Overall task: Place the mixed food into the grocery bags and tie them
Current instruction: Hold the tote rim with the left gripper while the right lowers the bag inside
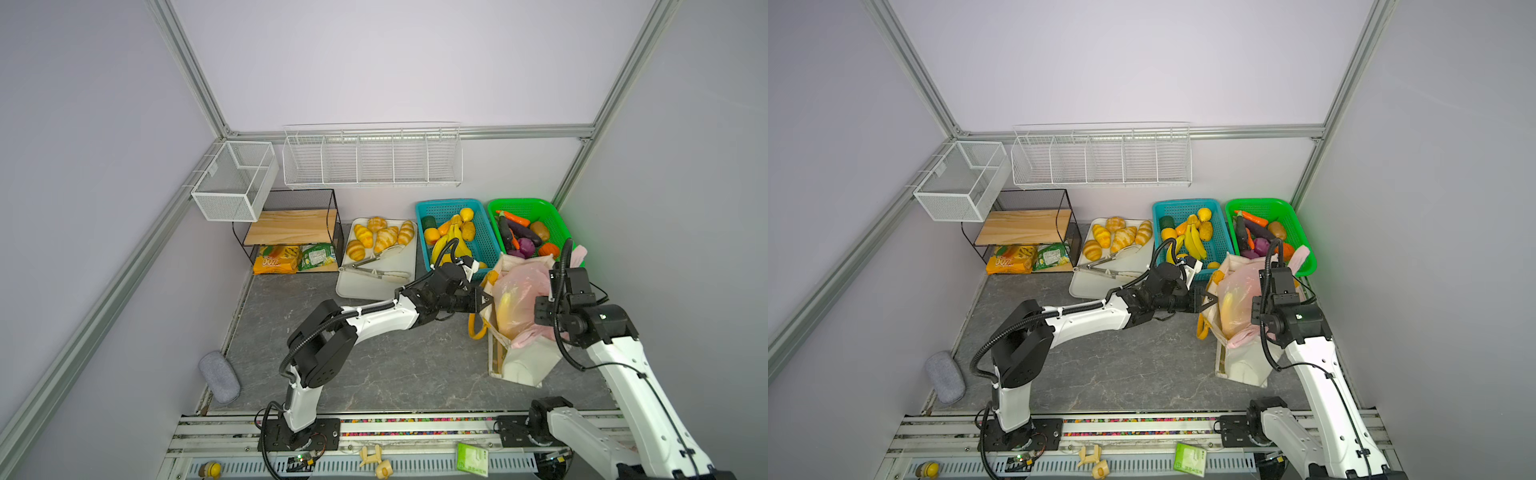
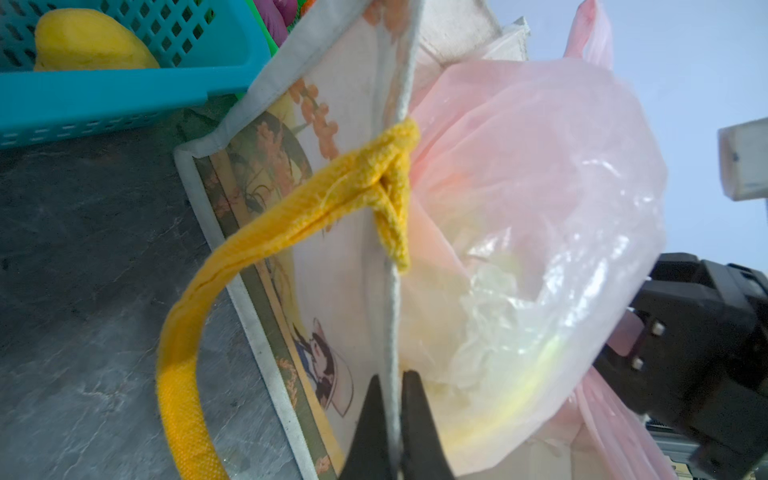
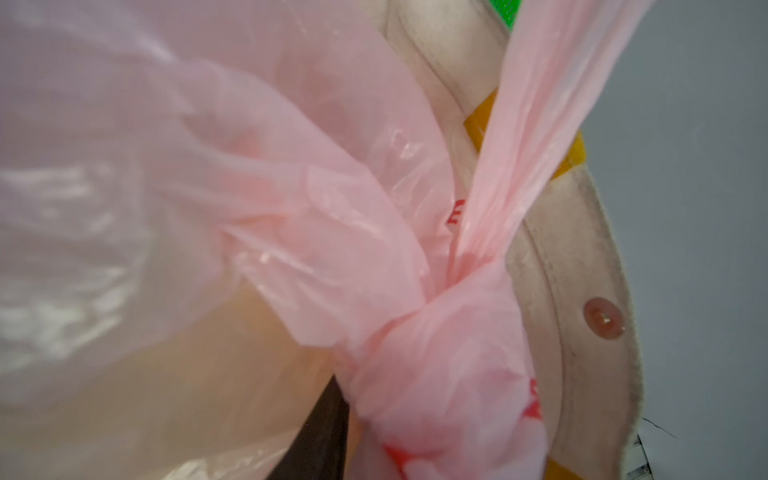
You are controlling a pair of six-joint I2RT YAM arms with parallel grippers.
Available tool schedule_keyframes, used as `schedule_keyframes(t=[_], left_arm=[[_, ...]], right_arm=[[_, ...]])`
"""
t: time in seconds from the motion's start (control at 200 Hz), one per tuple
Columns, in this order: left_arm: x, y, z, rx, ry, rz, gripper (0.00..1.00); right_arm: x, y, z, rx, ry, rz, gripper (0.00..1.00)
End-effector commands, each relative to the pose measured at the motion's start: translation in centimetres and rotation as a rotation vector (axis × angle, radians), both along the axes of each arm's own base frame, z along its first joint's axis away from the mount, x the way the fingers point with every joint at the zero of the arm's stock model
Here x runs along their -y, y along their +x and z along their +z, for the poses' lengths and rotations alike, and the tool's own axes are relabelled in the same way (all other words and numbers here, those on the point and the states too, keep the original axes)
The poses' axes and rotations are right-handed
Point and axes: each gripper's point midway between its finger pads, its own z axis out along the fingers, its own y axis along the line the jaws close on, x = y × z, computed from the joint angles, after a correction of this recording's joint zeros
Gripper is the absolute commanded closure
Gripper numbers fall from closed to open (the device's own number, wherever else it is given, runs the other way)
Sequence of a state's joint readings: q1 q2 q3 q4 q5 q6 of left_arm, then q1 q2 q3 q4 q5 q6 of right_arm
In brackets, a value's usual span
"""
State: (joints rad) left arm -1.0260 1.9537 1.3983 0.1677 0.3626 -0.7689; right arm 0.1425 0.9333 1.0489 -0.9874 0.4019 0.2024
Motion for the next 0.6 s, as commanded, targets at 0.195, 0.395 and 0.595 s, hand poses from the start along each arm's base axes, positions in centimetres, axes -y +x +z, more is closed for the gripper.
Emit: schedule_keyframes(t=[0.195, 0.395, 0.595], left_arm=[[-0.4, 0.2, 4.1, 0.095, -0.089, -0.007, 1.0], [-0.4, 0.3, 4.3, 0.109, -0.084, -0.005, 1.0], [-0.7, 0.3, 4.8, 0.13, -0.087, 0.0, 1.0]], right_arm=[[-4.8, 3.8, 11.4, 0.329, 0.045, 0.229, 0.27], [-8.2, 9.2, 6.7, 0.192, 0.105, 0.307, 0.4], [-6.9, 8.8, -0.6, 0.028, 0.158, 0.23, 0.59]])
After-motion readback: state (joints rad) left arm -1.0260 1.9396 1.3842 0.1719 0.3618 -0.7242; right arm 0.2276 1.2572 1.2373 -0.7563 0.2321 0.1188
